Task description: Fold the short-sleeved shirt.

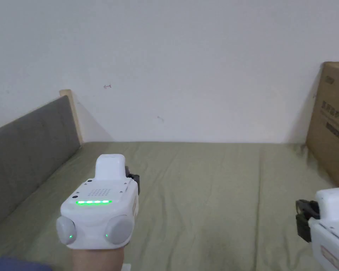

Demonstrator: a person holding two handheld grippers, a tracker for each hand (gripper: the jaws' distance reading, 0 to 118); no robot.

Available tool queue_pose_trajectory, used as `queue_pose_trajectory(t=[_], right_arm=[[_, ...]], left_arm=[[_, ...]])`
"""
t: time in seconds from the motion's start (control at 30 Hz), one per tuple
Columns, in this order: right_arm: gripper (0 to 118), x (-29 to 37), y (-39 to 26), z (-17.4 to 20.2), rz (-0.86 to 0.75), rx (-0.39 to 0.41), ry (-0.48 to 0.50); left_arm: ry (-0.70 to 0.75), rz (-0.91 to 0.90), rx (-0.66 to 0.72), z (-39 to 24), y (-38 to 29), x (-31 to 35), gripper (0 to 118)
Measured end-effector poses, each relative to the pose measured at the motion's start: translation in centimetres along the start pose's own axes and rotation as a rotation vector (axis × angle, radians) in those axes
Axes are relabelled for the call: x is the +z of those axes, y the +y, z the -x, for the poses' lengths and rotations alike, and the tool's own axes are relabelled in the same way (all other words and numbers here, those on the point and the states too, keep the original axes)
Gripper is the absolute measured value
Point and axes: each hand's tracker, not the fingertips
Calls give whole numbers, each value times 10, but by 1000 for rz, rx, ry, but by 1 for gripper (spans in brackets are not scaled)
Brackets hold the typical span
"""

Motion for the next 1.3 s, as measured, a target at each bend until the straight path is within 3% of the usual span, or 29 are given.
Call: queue_pose_trajectory(t=[0.03,0.13,0.3,0.43,0.5,0.57,0.6,0.67,0.7,0.77,0.8,1.13,1.3], right_arm=[[0,5,6,-1,-24,-1,-52],[0,15,27,-4,-117,-104,-49],[0,21,57,-20,-155,-186,-44],[0,25,75,-17,-188,-142,-76],[0,25,77,-11,-194,-69,-135],[0,29,79,-4,-221,-64,-122],[19,29,79,-3,-220,-65,-110],[77,29,79,1,-196,-51,-96],[109,28,77,3,-196,-52,-91],[113,30,73,5,-215,-62,-93],[115,31,73,4,-218,-69,-97],[118,26,69,-3,-166,-211,-82],[118,29,71,5,-195,-156,-81]], left_arm=[[-11,-29,-4,-15,5,5,0],[-50,-63,-36,-50,14,18,0],[-144,-68,80,-74,28,39,0],[-137,-75,87,-80,37,46,0],[-129,-88,103,-81,41,50,0],[-114,-108,101,-80,44,54,0],[-113,-112,95,-80,44,55,3],[-117,-115,86,-80,45,57,16],[-117,-113,80,-80,45,57,39],[-116,-113,76,-79,45,58,96],[-117,-112,76,-78,44,57,118],[-131,-176,21,-85,43,69,118],[-138,-163,28,-84,39,66,118]])
